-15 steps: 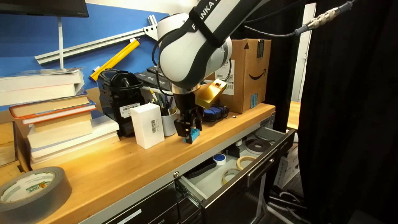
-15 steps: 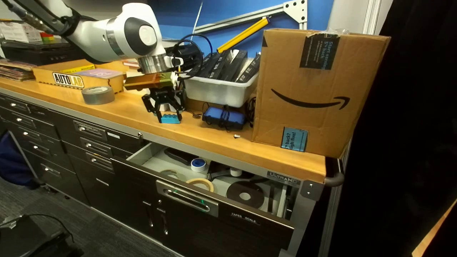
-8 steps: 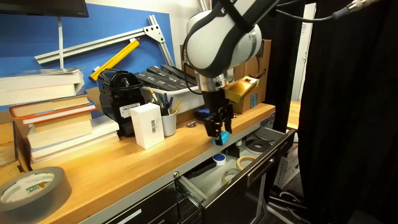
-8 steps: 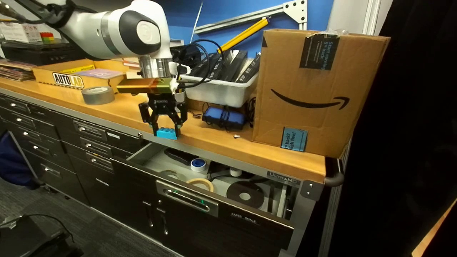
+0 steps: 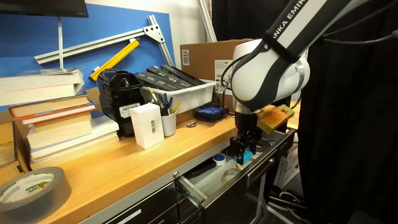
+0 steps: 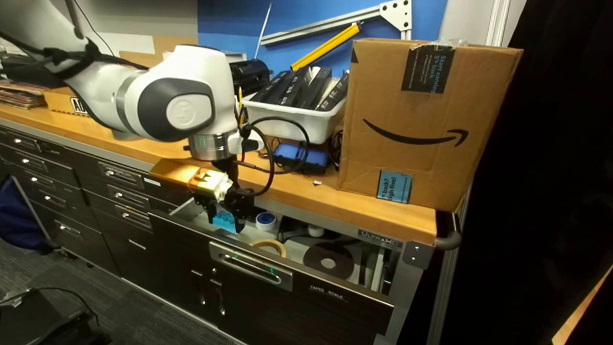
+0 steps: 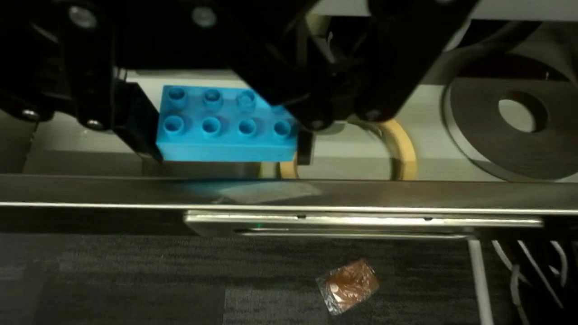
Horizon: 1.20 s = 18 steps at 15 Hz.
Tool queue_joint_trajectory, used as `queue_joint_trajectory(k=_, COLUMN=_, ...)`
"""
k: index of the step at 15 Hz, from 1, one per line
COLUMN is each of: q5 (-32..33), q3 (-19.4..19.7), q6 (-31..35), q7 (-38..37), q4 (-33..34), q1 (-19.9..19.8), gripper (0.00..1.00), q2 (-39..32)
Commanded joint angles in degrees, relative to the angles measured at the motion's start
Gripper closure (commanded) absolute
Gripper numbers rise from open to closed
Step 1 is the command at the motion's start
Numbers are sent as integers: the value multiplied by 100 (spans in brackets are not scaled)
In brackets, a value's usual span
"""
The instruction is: Put the blue object inside the drawer and close it
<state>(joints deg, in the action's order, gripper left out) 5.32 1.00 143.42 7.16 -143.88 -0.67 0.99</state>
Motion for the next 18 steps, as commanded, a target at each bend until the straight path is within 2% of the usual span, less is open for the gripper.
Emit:
queue_joint_trajectory(k=1, q5=-206, q3=-12, q6=1023, q7=-420, q4=-238, q1=-2, gripper=53, q2=-141)
queue_joint_trajectory(k=2, q5=-142, q3=-10, q6=1180, q7=-539, q4=-252, q1=-4, gripper=53, q2=-195)
queue_joint_trajectory(k=3, q5=-69, q3=-6, q6=1255, q7=-653, q4=-255, q1=-3, gripper=14, q2=-228)
queue_joint_trajectory(k=5, q5=266, q3=39, q6=1023, q7=-829, q4=-269, q1=-18, gripper=2, q2=-135)
queue_joint_trajectory(k=8, q5=546, q3=144, q6=501, q7=-718, q4=-330, q1=-110, gripper=0, q2=269)
queue_joint_trajectory(k=10, q5=404, q3=220, q6=-361, q7=-152, q4=-259, q1=-193, gripper=0, q2=478)
queue_joint_trajectory(k=11, q5=420, q3=256, q6=-929, q7=76, q4=-159, q1=-227, gripper=0, q2=473)
queue_joint_trajectory(k=13, q5=493, q3=316, q6=-1569, q7=407, q4=-77, q1=-278, gripper=0, q2=287)
queue_joint_trajectory(k=15, q5=698, q3=299, q6=-1825, q7=404, q4=-110, q1=-286, gripper=0, q2=31)
queue_joint_trajectory(k=18, q5=1110, q3=223, q6=-1646, q7=41, q4=-277, q1=-235, gripper=0, q2=-344)
